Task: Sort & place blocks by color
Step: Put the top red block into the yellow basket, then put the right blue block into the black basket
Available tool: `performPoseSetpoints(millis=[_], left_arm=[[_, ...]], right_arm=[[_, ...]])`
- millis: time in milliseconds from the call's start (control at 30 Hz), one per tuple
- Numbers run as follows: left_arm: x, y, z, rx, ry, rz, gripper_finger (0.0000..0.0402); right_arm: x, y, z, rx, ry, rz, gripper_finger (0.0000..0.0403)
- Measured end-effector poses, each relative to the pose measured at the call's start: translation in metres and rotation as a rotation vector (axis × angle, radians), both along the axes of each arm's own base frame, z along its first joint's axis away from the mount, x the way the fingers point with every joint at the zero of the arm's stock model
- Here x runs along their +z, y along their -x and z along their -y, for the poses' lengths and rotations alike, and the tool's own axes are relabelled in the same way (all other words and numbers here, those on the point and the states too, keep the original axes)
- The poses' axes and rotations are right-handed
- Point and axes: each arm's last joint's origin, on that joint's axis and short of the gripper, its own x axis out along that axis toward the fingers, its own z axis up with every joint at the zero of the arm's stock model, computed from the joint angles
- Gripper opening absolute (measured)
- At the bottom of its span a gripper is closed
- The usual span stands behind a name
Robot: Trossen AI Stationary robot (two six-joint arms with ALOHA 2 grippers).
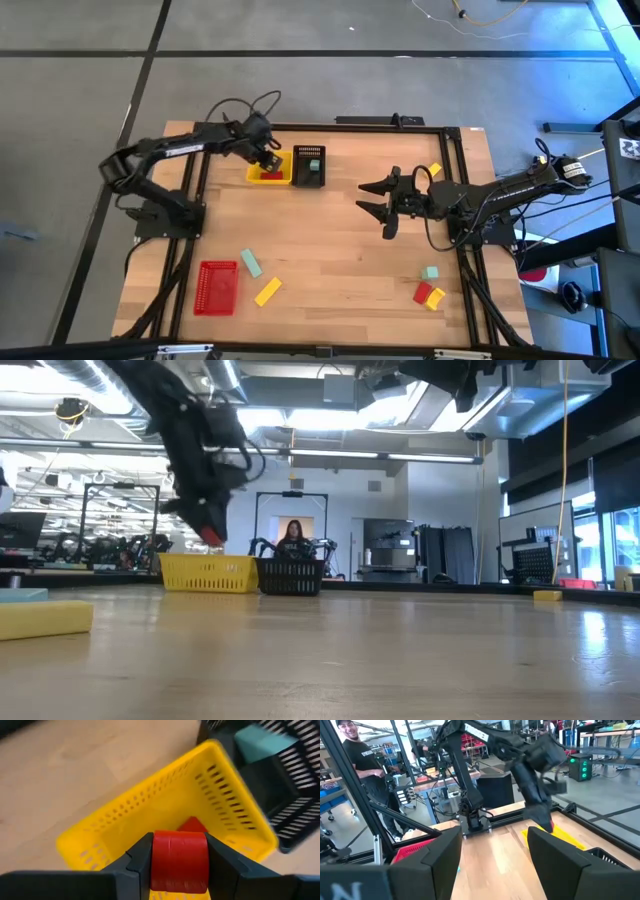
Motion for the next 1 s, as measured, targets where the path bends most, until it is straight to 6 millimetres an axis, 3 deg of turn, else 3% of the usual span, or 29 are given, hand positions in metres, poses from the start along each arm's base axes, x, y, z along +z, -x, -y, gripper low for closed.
performPoseSetpoints(millis=[267,667,867,1000], left_arm=[[-0.026,-0.008,-0.008,0.052,0.022,-0.093,0.0125],[-0.025,-0.010,-0.009,0.014,0.039,-0.071,0.0213],[0.014,-0.011,-0.010,-0.042,0.022,0.111,0.0229],[0.054,-0.006,0.010,-0.113,-0.098,0.271,0.0228]], right_arm=[[0.000,0.000,0.000,0.000,0.000,0.000,0.0228],[0.000,0.000,0.000,0.000,0.000,0.000,0.0228],[0.000,0.000,0.000,0.000,0.003,0.000,0.0228],[0.000,0.000,0.000,-0.001,0.003,0.002,0.0228]])
